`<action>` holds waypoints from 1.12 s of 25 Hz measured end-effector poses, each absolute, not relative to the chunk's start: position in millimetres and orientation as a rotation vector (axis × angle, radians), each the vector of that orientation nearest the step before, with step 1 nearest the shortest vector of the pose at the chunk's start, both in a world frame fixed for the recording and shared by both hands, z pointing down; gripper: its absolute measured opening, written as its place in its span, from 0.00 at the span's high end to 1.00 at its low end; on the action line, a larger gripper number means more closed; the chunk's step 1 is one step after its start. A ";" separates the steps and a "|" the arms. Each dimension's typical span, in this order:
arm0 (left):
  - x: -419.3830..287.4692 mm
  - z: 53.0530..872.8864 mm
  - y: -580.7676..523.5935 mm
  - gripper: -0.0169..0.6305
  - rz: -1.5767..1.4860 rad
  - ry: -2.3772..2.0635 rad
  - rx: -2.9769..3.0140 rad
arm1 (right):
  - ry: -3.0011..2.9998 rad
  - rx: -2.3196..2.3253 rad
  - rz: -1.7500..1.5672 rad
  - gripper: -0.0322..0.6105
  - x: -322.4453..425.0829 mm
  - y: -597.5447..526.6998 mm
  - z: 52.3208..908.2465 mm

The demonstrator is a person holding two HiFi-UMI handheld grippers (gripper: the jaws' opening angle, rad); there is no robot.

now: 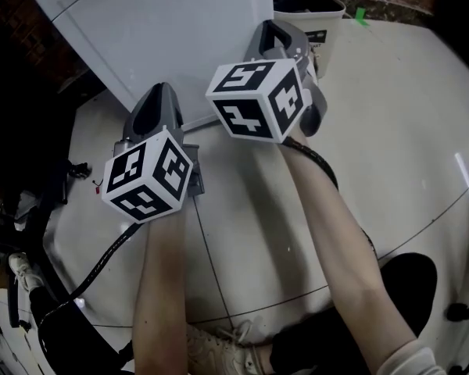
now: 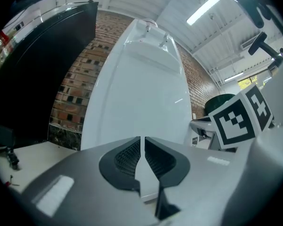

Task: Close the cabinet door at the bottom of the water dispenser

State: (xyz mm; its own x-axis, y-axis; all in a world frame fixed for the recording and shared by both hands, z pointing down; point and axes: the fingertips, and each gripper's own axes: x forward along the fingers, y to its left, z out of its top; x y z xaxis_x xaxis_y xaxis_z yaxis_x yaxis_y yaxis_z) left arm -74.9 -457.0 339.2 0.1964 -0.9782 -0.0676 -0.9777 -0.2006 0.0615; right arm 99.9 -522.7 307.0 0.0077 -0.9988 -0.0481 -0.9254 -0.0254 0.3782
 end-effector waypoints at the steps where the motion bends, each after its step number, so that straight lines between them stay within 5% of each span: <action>1: -74.3 339.9 -457.4 0.92 -0.141 -1.983 2.427 | -2.003 2.037 -0.462 0.94 100.0 -522.7 307.4; 11: -83.9 290.6 -428.9 0.93 -0.234 -2.051 2.385 | -2.127 1.968 -0.316 0.94 92.4 -492.5 281.8; 21: -130.8 204.9 -278.8 0.96 -0.308 -2.138 2.428 | -2.454 1.798 -0.341 0.94 13.5 -322.1 219.0; 28: -126.7 251.4 -171.3 0.96 -0.262 -2.105 2.381 | -2.645 1.653 -0.260 0.94 -25.2 -180.8 245.1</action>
